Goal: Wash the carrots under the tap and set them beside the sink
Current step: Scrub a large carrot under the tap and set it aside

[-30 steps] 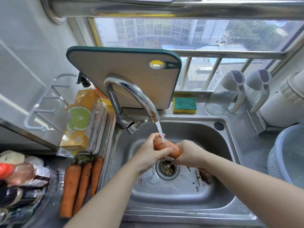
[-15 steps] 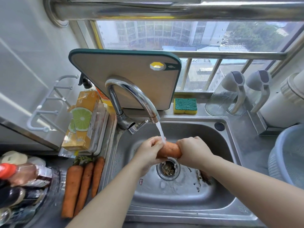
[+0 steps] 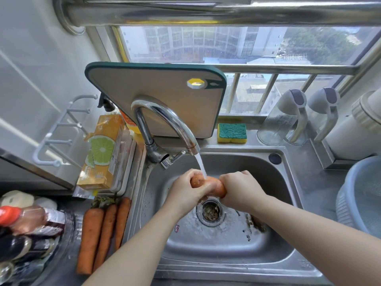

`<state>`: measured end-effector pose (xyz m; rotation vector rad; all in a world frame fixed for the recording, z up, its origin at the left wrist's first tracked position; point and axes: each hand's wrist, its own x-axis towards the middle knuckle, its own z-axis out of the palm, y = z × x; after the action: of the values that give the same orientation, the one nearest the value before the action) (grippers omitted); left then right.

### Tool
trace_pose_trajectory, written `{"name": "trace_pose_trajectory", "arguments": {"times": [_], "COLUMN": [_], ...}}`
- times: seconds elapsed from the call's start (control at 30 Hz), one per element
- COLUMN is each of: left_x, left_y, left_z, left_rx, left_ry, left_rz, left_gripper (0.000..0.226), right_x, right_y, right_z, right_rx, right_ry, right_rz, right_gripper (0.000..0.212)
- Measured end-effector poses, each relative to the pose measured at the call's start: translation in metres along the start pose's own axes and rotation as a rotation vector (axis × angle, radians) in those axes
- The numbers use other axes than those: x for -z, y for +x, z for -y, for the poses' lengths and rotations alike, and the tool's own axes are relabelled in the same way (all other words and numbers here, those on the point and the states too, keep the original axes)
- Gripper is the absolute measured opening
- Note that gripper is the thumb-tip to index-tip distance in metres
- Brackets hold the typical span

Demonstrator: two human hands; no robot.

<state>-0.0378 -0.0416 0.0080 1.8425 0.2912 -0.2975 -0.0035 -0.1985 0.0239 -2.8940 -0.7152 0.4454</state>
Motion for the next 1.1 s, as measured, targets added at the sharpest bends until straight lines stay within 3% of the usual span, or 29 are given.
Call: {"name": "trace_pose_trajectory", "arguments": {"times": [0.1,0.23,0.3,0.43,0.5,0.57,0.63,0.7,0.8,0.87,0.97,1.07,1.1], "left_x": [0.003,0.014,0.016,0.018,0.013,0.010,0.012,0.021,0.031,0.032,0.024,0.018,0.019], "left_y": [0.000,-0.007,-0.005,0.001,-0.002,-0.004,-0.002,0.002,0.003,0.004,0.007,0.007,0.007], "left_z": [-0.003,-0.004,-0.001,-0.002,-0.004,-0.003,-0.001,0.000,-0.002,-0.004,-0.005,-0.003,-0.001], "left_rx": [0.112,0.314,0.246,-0.015,-0.083,-0.109,-0.091,0.014,0.216,0.158,-0.094,-0.187,-0.185], "left_ry": [-0.141,-0.474,-0.339,0.247,0.415,0.424,0.392,0.256,-0.044,0.077,0.491,0.523,0.476], "left_rz": [0.037,0.301,0.311,0.220,0.202,0.173,0.193,0.286,0.497,0.530,0.380,0.198,0.182], "left_gripper": [0.005,0.023,0.025,0.030,0.038,0.048,0.043,0.028,0.026,0.025,0.020,0.018,0.020], "right_x": [0.001,0.003,0.003,0.005,0.006,0.007,0.007,0.006,0.005,0.005,0.006,0.010,0.011], "right_y": [0.000,-0.003,-0.003,-0.001,0.002,0.004,0.007,0.008,0.009,0.010,0.017,0.021,0.022], "right_z": [-0.001,-0.006,-0.004,0.001,0.005,0.010,0.012,0.011,0.010,0.011,0.010,0.006,0.005], "right_rx": [0.008,0.038,0.044,0.084,0.140,0.170,0.193,0.209,0.225,0.206,0.148,0.121,0.132], "right_ry": [-0.001,-0.030,-0.034,-0.131,-0.235,-0.255,-0.257,-0.247,-0.268,-0.269,-0.220,-0.173,-0.167], "right_rz": [0.004,0.015,0.022,0.021,0.029,0.021,0.015,0.001,0.002,0.047,0.109,0.106,0.111], "right_gripper": [0.008,0.008,0.008,0.009,0.013,0.014,0.009,0.011,0.011,0.013,0.014,0.005,0.011]}}
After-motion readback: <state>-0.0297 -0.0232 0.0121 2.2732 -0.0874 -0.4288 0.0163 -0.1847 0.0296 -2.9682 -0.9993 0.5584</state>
